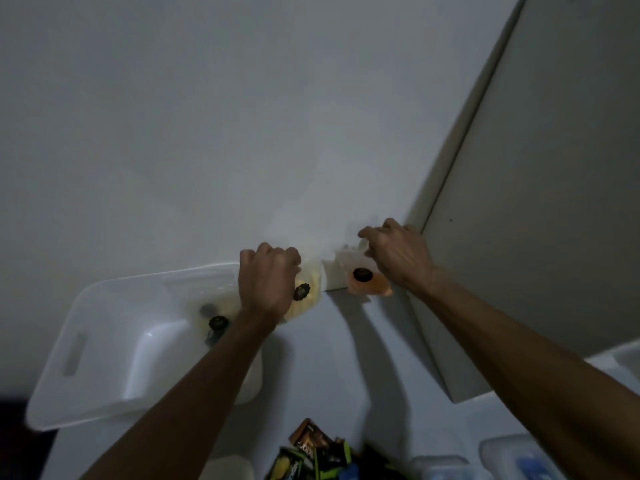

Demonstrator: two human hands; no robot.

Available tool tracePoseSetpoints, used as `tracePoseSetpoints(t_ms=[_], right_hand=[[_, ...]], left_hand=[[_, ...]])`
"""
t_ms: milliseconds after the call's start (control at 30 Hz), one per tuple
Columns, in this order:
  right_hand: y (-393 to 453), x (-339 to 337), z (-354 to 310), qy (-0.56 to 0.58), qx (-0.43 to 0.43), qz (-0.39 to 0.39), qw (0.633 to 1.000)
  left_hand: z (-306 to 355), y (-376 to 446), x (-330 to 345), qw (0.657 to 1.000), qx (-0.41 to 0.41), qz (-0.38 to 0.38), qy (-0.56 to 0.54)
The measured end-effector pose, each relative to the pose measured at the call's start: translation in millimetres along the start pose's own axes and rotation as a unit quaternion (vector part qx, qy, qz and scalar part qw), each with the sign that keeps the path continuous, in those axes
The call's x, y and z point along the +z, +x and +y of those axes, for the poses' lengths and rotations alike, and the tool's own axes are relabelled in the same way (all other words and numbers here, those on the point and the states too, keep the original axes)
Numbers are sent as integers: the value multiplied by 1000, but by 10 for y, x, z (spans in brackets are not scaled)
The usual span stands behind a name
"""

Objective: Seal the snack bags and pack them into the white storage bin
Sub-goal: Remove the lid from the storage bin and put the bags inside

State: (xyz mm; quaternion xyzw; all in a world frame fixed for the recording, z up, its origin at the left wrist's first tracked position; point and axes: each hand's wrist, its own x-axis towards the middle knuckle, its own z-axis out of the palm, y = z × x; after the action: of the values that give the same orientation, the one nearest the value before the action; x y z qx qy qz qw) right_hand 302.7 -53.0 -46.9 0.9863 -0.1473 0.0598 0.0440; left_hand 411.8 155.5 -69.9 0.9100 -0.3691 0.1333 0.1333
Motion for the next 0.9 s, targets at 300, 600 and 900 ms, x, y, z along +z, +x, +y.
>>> tracePoseSetpoints(t_ms=[300, 600, 900], right_hand=[[-47, -1499, -920, 6, -12, 42, 999], [-85, -2298, -2138, 33, -3, 73, 997], [-199, -1554, -2815, 43, -62, 19, 997]], left_hand=[[-742, 21, -1432, 998, -39, 36, -16], [-1651, -240, -2571, 995, -91, 44, 24], [-2033, -613, -2165, 990, -141, -11, -29]])
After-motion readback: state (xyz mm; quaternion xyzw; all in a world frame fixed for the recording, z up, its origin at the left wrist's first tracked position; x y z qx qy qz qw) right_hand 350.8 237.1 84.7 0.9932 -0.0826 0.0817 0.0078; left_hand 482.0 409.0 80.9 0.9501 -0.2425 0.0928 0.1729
